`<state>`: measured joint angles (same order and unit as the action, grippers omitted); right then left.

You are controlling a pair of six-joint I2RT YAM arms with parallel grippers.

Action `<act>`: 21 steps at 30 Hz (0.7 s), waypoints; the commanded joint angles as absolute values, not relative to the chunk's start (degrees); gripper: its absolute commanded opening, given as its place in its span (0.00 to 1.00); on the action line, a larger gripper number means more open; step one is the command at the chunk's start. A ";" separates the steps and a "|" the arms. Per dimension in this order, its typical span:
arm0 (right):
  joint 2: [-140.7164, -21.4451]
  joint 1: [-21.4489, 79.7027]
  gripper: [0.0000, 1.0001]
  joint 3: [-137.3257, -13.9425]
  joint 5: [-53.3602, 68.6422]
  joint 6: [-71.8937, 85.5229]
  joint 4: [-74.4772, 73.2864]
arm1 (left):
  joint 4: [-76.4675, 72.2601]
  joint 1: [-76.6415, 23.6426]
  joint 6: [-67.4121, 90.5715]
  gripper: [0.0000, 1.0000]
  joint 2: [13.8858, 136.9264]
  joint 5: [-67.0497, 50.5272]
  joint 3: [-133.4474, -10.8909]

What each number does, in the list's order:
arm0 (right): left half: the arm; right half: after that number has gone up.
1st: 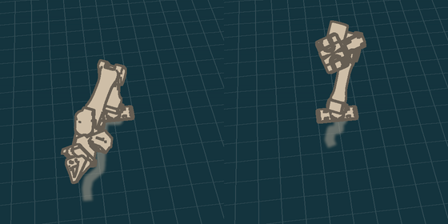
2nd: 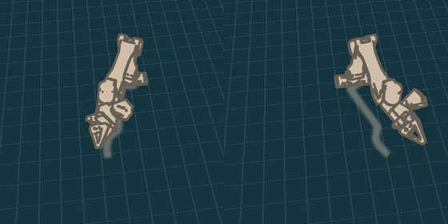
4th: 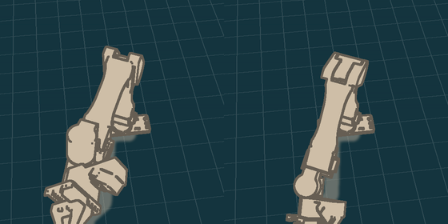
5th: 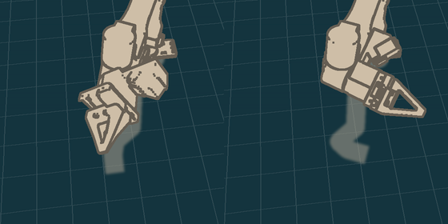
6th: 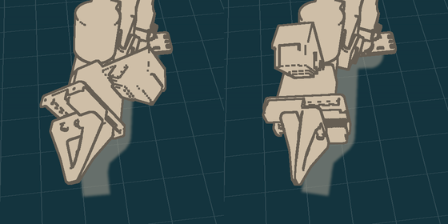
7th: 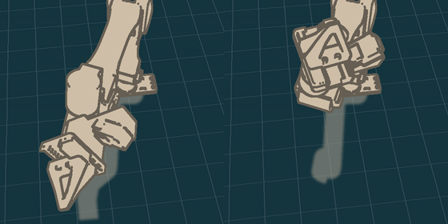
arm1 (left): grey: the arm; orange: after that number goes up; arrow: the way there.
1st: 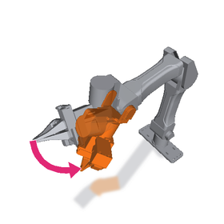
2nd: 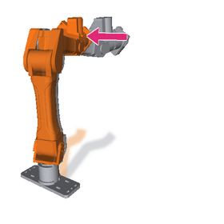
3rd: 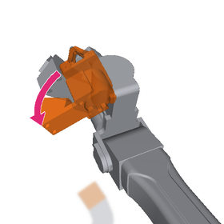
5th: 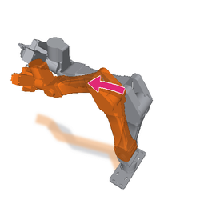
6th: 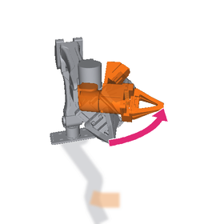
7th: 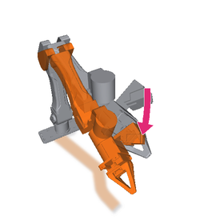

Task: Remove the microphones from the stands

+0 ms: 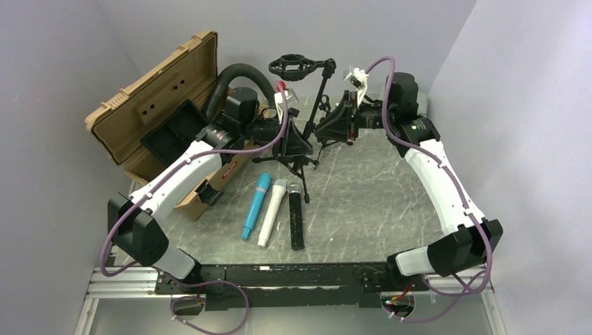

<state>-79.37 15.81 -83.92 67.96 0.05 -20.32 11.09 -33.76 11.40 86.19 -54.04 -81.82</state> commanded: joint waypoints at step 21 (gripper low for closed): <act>-74.34 23.28 0.62 -87.50 39.44 -29.60 -39.24 | -8.58 -33.72 24.27 0.00 88.68 -64.54 -85.00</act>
<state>-75.75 23.09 -87.00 40.47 -28.49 -37.76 -2.76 -33.78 25.34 90.89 -62.35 -81.41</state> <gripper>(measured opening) 0.572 0.212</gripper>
